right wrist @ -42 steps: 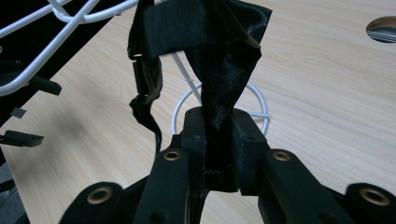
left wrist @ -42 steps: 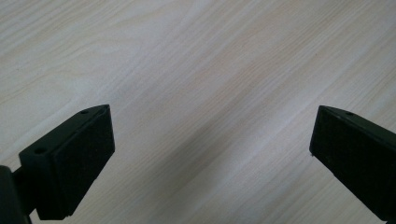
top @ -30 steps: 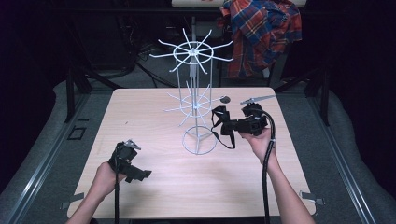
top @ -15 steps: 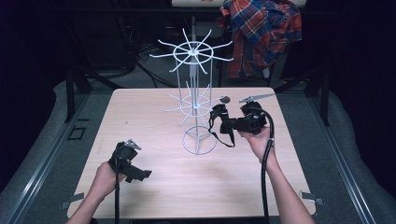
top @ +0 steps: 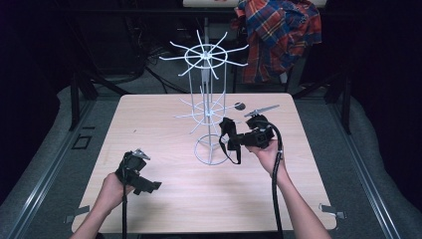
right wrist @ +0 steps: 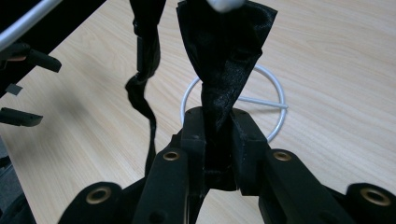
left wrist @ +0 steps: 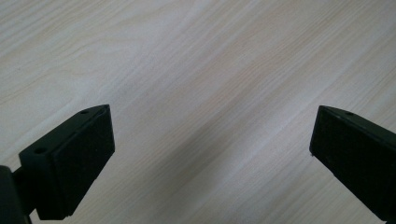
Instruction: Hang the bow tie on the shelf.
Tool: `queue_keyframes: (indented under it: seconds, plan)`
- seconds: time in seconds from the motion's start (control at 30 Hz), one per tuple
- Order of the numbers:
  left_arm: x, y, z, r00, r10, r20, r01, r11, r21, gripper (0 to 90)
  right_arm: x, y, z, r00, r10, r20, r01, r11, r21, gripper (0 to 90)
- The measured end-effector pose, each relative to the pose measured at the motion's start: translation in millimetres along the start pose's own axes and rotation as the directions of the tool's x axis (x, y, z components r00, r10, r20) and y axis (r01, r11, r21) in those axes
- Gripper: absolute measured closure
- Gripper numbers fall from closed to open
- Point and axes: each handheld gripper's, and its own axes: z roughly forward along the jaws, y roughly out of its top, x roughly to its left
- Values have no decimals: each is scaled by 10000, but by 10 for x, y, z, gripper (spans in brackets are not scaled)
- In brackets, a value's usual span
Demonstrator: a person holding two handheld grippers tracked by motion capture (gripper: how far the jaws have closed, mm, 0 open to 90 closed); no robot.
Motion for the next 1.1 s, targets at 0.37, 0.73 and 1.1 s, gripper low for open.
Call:
queue_keyframes:
  seconds: [0.37, 0.73, 1.1]
  plan:
    - [-1, -1, 6, 10000, 1, -2, -1, 10000, 43, 1, 9, -31, 74, 9999, 57, 140, -56, 9999, -92, 768]
    - [-2, -1, 7, 10000, 25, 21, -25, 10000, 65, 1, -9, -49, 112, 9998, 149, 103, -151, 9998, 146, 735]
    - [-3, 0, 8, 10000, 34, 3, -34, 10000, 68, 1, -15, -50, 65, 9999, 98, 90, -97, 9998, -154, 651]
